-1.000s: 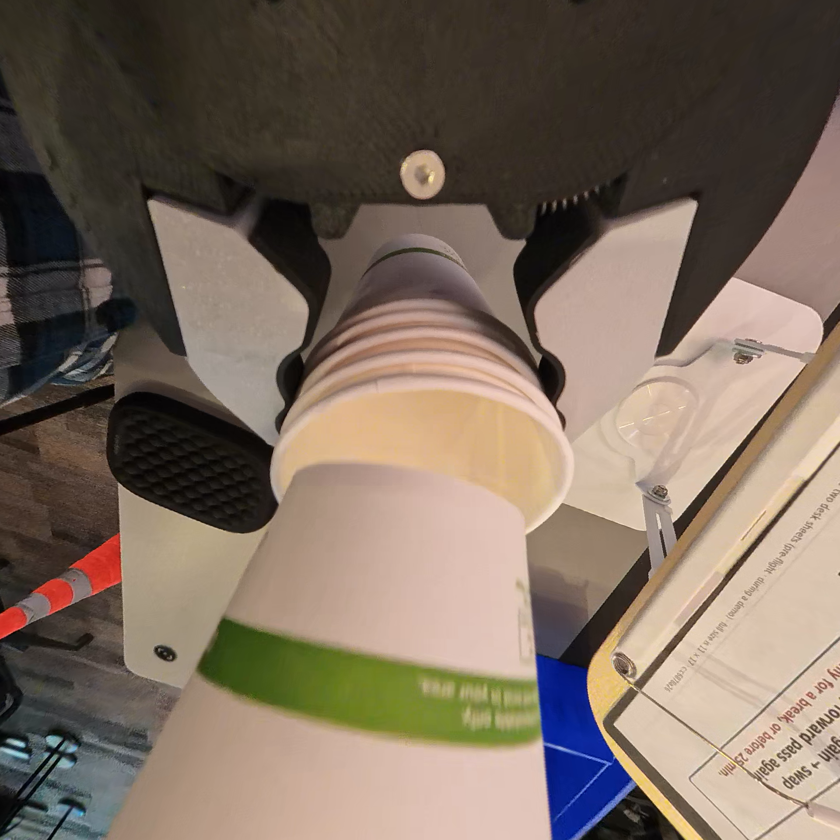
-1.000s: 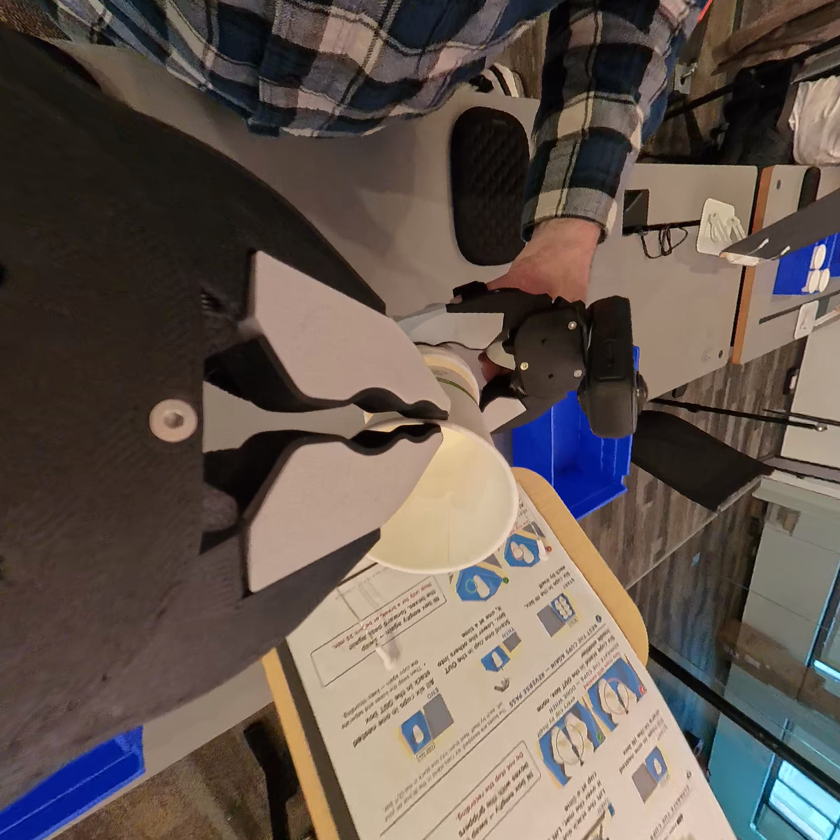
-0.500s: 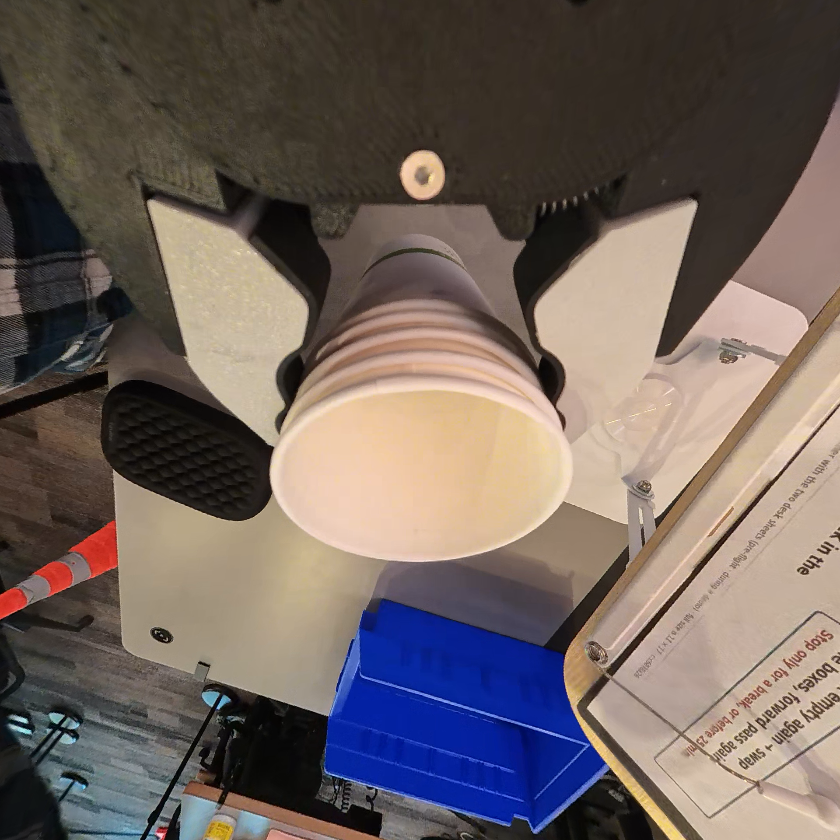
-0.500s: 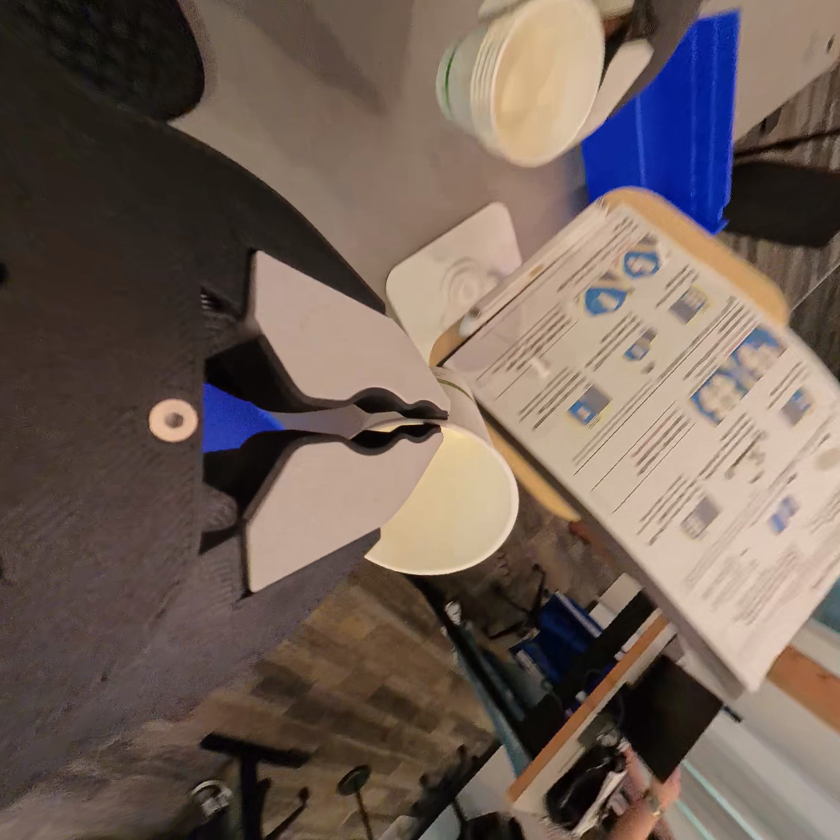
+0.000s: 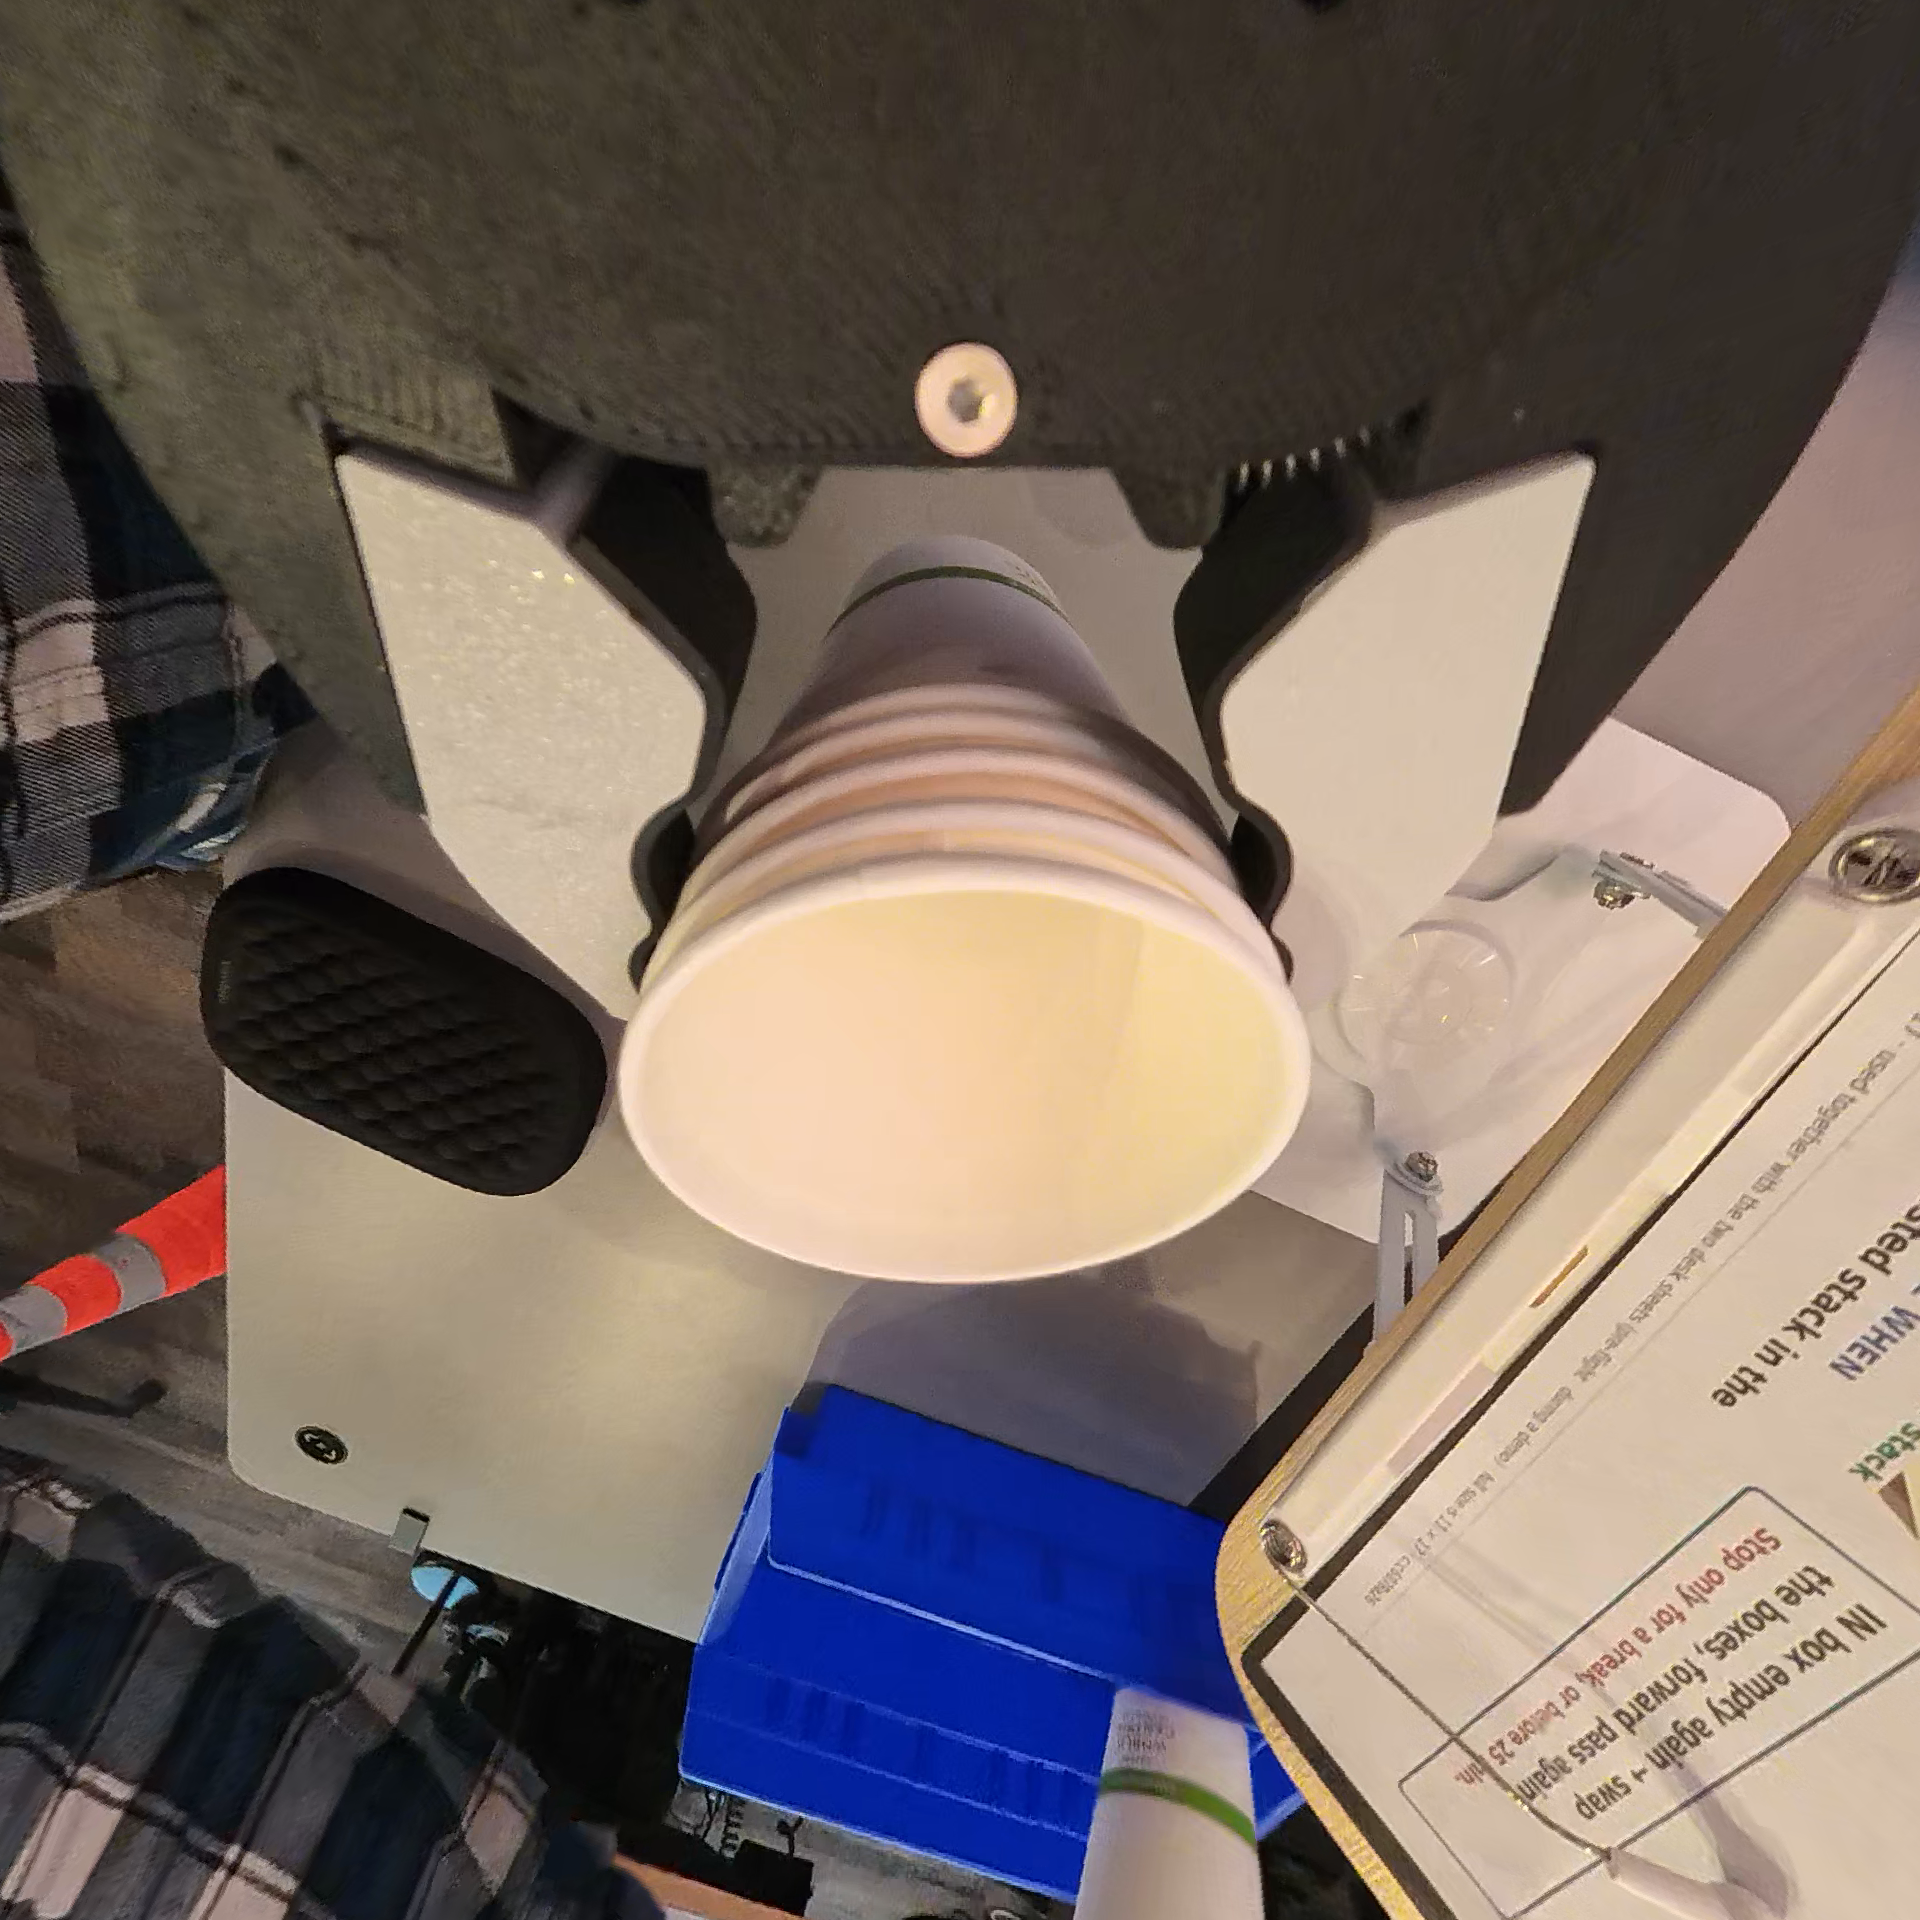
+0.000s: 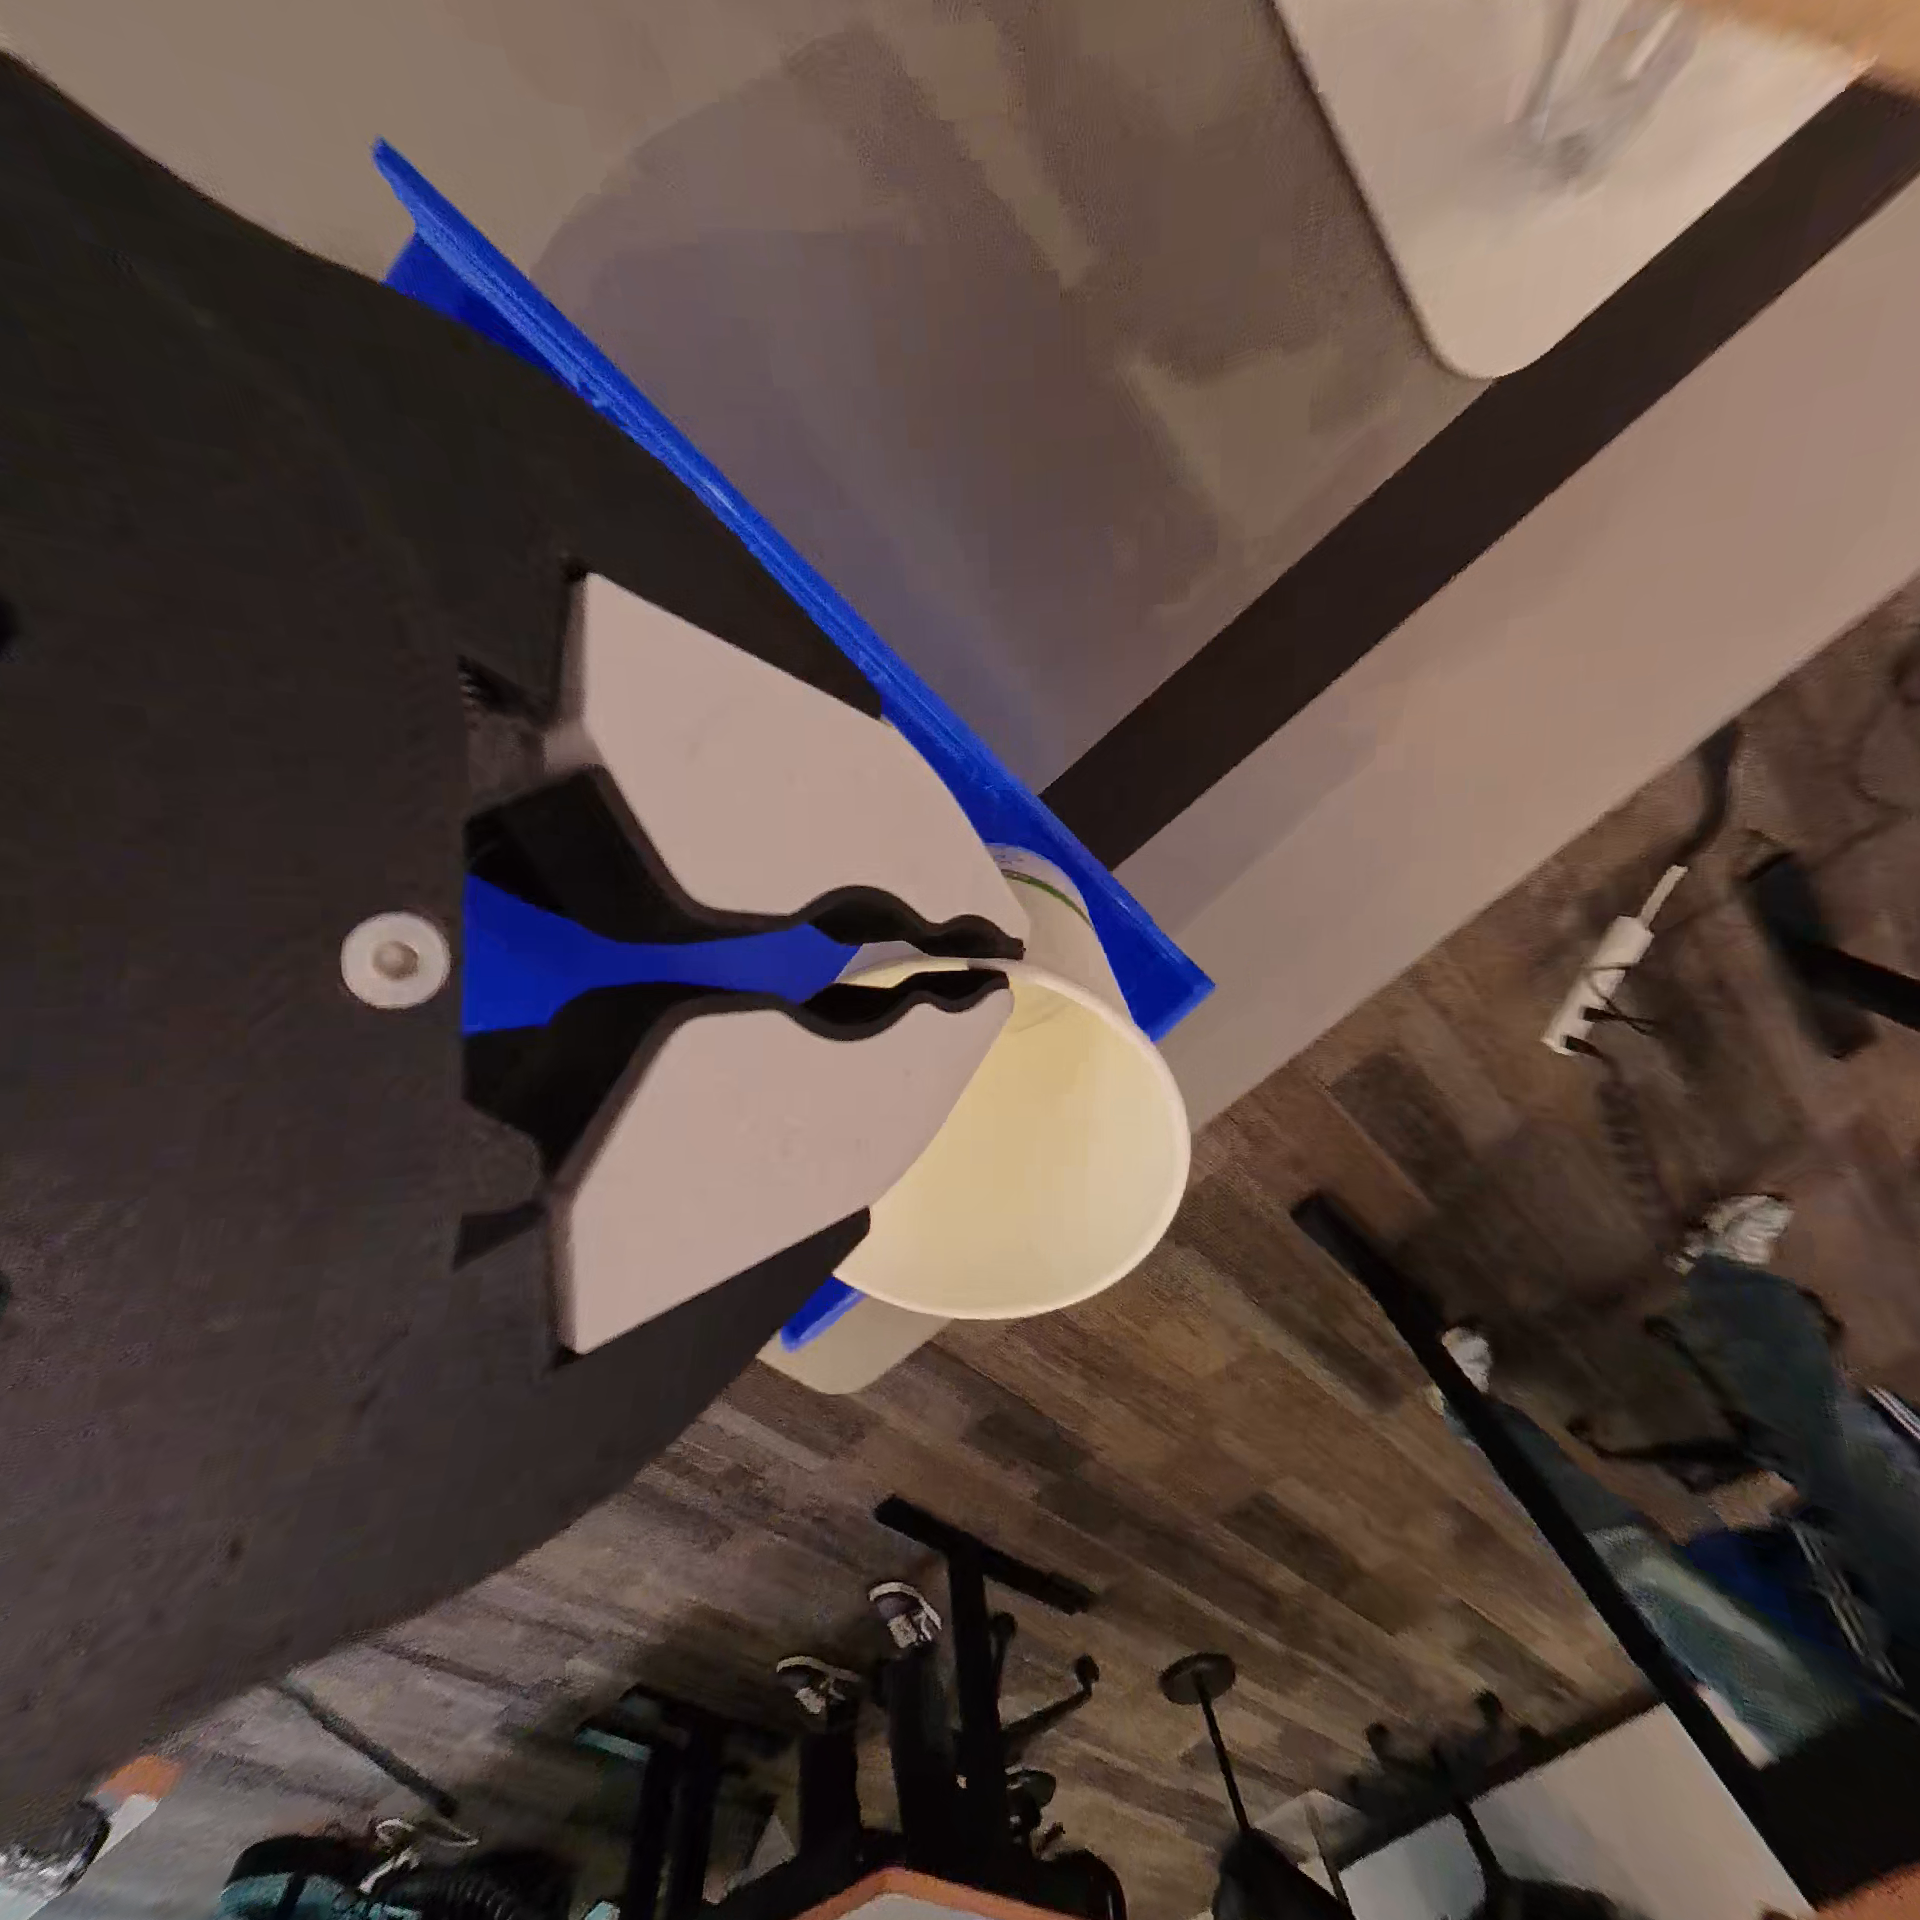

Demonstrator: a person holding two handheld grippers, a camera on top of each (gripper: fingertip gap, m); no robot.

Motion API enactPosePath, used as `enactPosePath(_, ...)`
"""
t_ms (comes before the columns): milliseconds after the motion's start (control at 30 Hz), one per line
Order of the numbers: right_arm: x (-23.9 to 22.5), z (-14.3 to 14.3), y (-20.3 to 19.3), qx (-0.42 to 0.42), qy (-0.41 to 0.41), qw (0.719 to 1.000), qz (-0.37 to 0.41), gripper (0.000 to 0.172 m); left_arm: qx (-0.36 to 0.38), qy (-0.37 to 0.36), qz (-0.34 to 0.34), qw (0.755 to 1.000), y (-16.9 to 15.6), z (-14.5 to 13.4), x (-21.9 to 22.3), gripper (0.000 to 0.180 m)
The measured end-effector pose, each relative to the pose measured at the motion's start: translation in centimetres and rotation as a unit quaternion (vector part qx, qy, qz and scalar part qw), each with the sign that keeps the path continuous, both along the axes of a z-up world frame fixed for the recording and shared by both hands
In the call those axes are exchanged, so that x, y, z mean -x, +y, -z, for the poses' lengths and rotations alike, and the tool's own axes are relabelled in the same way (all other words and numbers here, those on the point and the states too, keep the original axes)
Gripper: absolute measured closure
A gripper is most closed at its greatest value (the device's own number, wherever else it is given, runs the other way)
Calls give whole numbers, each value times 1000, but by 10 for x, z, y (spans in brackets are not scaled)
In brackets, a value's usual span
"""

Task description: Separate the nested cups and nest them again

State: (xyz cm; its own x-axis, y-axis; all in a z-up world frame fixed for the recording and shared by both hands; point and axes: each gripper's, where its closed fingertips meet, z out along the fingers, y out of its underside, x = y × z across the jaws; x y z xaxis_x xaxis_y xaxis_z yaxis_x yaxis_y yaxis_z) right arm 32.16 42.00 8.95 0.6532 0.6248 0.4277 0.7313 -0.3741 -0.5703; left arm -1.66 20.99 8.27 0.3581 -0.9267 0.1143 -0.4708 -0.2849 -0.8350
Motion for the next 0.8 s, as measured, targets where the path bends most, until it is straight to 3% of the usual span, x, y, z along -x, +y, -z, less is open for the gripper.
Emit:
enactPosePath(367, -3, 68, 22, 63, -84, 995, 1, 168, 7, 2, -19, 1000, 3, 7, 9, 77)
enactPosePath(667, 0, 82, 20, 93, -79, 992, 11, 168, 11, 2, -13, 1000, 2, 9, 6, 76)
enactPosePath(800, -4, 65, 18, 72, -67, 995, 31, 135, 10, 1, -11, 1000, 2, 8, 5, 76)
